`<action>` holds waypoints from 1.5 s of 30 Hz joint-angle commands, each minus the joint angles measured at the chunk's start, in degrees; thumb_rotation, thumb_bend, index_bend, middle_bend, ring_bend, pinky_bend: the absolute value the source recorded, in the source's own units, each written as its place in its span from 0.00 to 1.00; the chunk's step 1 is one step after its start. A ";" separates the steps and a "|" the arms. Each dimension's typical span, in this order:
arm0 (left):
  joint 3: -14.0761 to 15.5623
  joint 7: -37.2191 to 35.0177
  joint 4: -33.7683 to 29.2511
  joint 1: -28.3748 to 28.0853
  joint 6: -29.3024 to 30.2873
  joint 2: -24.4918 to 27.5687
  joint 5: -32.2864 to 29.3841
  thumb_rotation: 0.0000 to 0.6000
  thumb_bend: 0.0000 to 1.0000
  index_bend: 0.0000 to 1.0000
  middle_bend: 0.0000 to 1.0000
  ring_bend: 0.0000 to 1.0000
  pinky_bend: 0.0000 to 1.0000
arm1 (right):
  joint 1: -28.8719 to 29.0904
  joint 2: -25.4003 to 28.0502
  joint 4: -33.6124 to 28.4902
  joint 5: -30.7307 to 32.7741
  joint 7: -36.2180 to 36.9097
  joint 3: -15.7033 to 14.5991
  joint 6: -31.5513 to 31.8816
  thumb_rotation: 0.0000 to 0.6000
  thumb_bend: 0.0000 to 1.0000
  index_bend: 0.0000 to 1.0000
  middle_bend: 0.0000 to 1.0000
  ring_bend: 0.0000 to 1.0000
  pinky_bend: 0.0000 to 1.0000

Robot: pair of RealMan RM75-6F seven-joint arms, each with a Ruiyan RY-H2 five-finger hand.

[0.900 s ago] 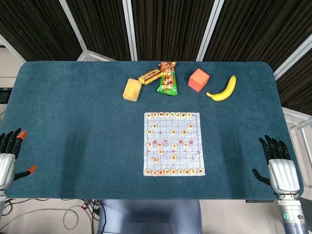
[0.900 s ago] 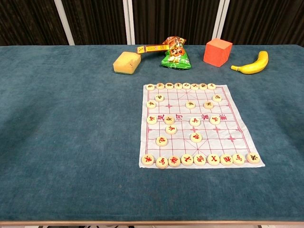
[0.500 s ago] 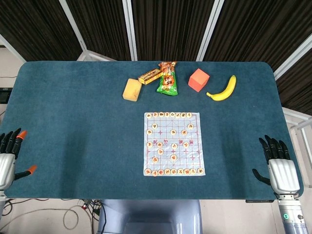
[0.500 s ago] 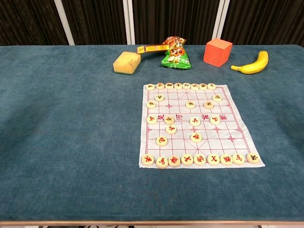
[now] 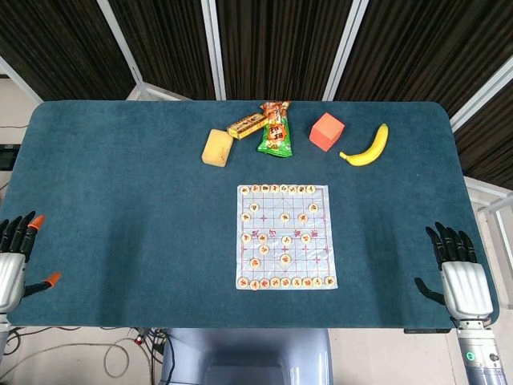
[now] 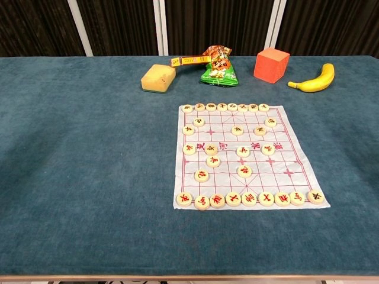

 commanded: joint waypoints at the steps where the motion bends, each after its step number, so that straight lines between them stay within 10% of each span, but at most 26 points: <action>1: -0.01 0.00 0.00 0.01 0.02 0.02 0.00 1.00 0.00 0.00 0.00 0.00 0.00 | 0.00 0.01 0.00 0.11 0.02 -0.01 -0.10 1.00 0.29 0.00 0.00 0.00 0.00; 14: -0.05 0.07 -0.19 0.03 -0.09 0.01 -0.26 1.00 0.00 0.00 0.00 0.00 0.00 | 0.54 0.25 -1.28 -1.00 1.66 -0.01 -0.40 1.00 0.29 0.00 0.03 0.06 0.03; 20: -0.24 0.01 -0.24 -0.18 -0.60 -0.09 -0.76 1.00 0.00 0.00 0.00 0.00 0.00 | 3.30 2.04 -5.93 -0.96 0.89 1.80 -3.04 1.00 0.29 0.06 0.47 0.54 0.49; 28: -0.17 0.03 0.02 -0.45 -0.89 -0.22 -0.47 1.00 0.00 0.00 0.00 0.00 0.00 | 12.86 3.86 -16.21 8.56 -8.41 7.83 -15.51 1.00 0.29 0.27 0.97 0.99 0.79; 45: -0.73 -0.92 -0.22 -0.75 -1.64 -0.09 -1.78 1.00 0.00 0.00 0.00 0.00 0.00 | 27.97 -15.92 -13.92 33.73 -34.59 5.92 -22.79 1.00 0.29 0.30 1.00 1.00 0.81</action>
